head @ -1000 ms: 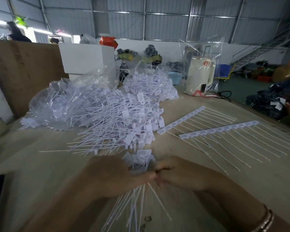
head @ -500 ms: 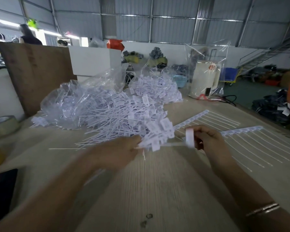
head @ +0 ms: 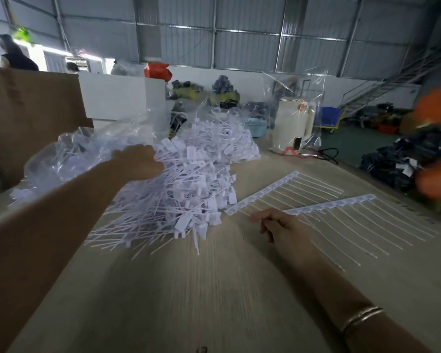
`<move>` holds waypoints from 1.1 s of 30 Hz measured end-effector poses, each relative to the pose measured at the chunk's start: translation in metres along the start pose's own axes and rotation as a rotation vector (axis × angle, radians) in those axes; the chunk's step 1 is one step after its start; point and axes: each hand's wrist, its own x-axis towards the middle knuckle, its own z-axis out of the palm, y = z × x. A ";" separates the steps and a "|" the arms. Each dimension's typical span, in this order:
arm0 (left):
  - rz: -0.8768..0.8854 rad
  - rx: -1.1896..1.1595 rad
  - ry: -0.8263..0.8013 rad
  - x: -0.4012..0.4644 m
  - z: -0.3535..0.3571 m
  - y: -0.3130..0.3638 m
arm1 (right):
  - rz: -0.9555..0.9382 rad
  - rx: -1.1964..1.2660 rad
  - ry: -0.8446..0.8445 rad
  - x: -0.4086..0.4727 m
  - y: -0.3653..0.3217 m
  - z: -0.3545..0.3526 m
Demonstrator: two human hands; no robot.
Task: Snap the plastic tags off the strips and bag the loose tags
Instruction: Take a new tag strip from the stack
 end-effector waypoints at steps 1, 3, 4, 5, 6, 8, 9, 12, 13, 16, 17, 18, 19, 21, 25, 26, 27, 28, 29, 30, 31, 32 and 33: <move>-0.043 -0.047 -0.028 0.000 -0.002 -0.002 | -0.005 -0.012 -0.002 0.001 0.000 0.000; -0.136 -0.189 -0.049 -0.005 -0.013 0.000 | -0.016 -0.051 0.002 0.002 0.000 0.000; -0.169 -0.227 -0.019 -0.010 -0.019 0.003 | -0.022 -0.063 0.003 0.002 -0.001 0.000; -0.182 -0.210 0.061 -0.019 -0.023 0.009 | -0.026 -0.062 0.002 0.002 -0.003 0.000; -0.162 -0.174 0.192 -0.030 -0.025 0.017 | -0.026 -0.054 0.007 0.001 -0.005 0.000; -0.002 -0.189 0.516 -0.062 -0.019 0.039 | -0.017 -0.039 0.057 -0.001 -0.007 -0.001; 0.110 -0.240 0.606 -0.081 -0.012 0.051 | -0.004 -0.016 0.108 -0.001 -0.007 -0.002; 0.409 -0.268 0.530 -0.133 0.019 0.079 | 0.033 -0.053 0.260 0.007 -0.008 -0.012; 0.474 -0.226 0.471 -0.145 0.031 0.085 | 0.023 -0.173 0.250 0.013 -0.008 -0.017; 0.596 -0.126 0.342 -0.166 0.062 0.094 | -0.017 -0.617 0.070 0.039 -0.006 -0.038; 0.611 -0.126 0.299 -0.170 0.071 0.094 | -0.013 -0.757 0.000 0.047 -0.004 -0.045; 0.619 -0.125 0.263 -0.172 0.080 0.094 | -0.004 -0.888 -0.061 0.054 0.000 -0.052; 0.622 -0.124 0.239 -0.173 0.087 0.092 | 0.004 -1.005 -0.121 0.059 0.003 -0.057; 0.622 -0.158 0.220 -0.171 0.095 0.088 | -0.003 -1.180 -0.237 0.067 0.011 -0.062; 0.633 -0.222 0.229 -0.167 0.098 0.082 | -0.136 -1.343 -0.323 0.076 0.020 -0.063; 0.639 -0.227 0.236 -0.166 0.099 0.082 | -0.176 -1.356 -0.310 0.079 0.021 -0.065; 0.646 -0.236 0.244 -0.166 0.100 0.082 | -0.212 -1.356 -0.292 0.081 0.021 -0.068; 0.656 -0.247 0.252 -0.166 0.100 0.082 | -0.247 -1.335 -0.267 0.083 0.020 -0.070; 0.665 -0.262 0.257 -0.166 0.100 0.082 | -0.284 -1.286 -0.231 0.086 0.018 -0.073; 0.669 -0.283 0.256 -0.165 0.101 0.082 | -0.329 -1.204 -0.179 0.088 0.013 -0.076; 0.670 -0.309 0.254 -0.165 0.101 0.082 | -0.376 -1.110 -0.115 0.090 0.006 -0.078; 0.664 -0.344 0.247 -0.163 0.101 0.082 | -0.415 -1.034 -0.052 0.091 -0.003 -0.081; 0.651 -0.400 0.235 -0.162 0.100 0.082 | -0.445 -0.994 0.002 0.092 -0.013 -0.083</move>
